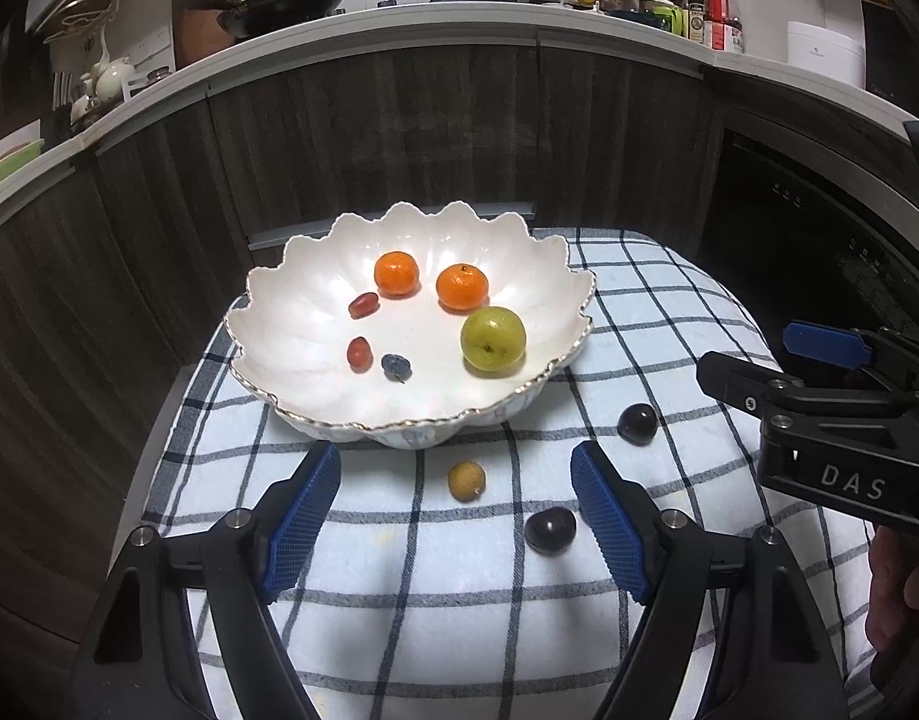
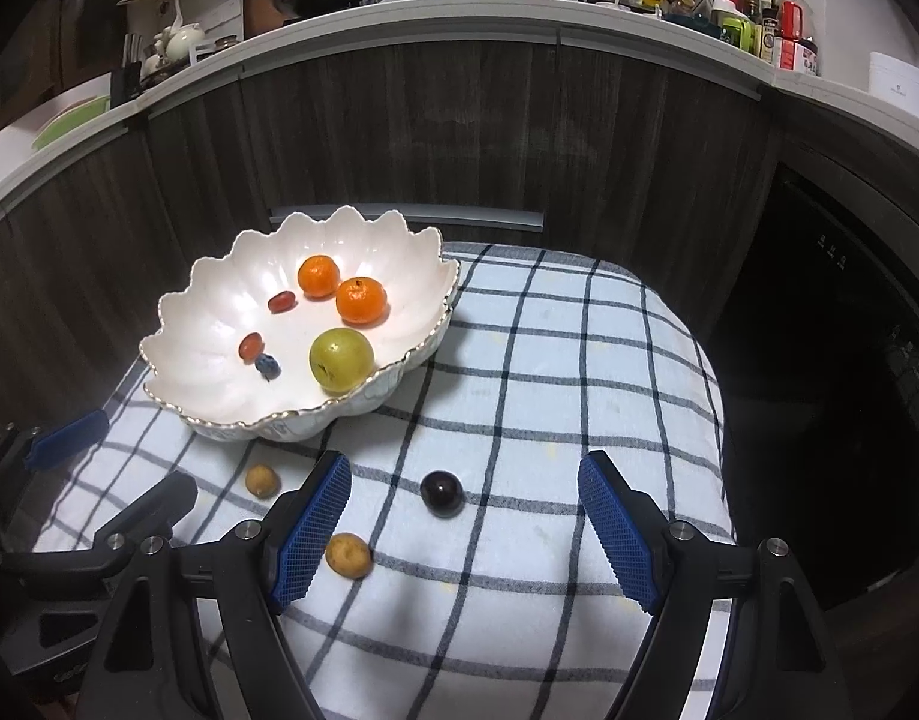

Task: Organize fruits
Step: 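Move both open tools toward the dark plums remaining on the cloth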

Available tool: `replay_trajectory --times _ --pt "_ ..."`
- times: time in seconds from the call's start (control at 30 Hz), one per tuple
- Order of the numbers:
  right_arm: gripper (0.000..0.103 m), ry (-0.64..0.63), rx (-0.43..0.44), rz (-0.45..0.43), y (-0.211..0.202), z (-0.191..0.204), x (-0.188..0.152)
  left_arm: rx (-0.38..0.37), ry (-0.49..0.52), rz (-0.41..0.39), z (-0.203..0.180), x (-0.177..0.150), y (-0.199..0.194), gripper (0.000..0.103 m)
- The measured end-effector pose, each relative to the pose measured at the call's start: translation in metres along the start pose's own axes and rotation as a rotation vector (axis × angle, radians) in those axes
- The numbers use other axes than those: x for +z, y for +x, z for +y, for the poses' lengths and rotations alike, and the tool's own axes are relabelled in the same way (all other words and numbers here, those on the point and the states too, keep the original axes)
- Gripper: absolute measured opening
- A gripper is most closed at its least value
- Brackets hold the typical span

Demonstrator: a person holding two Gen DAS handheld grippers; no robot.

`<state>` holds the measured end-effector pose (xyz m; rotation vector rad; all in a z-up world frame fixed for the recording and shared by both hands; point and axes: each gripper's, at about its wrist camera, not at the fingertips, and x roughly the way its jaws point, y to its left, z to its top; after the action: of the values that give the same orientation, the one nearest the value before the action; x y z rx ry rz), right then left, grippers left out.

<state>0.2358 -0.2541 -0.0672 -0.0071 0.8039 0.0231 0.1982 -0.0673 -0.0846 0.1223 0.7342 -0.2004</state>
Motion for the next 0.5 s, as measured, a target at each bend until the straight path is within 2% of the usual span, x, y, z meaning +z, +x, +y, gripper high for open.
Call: replay_trajectory --times 0.5 --pt "0.079 -0.068 0.056 0.023 0.019 -0.003 -0.014 0.015 -0.033 0.038 -0.018 -0.026 0.015 0.075"
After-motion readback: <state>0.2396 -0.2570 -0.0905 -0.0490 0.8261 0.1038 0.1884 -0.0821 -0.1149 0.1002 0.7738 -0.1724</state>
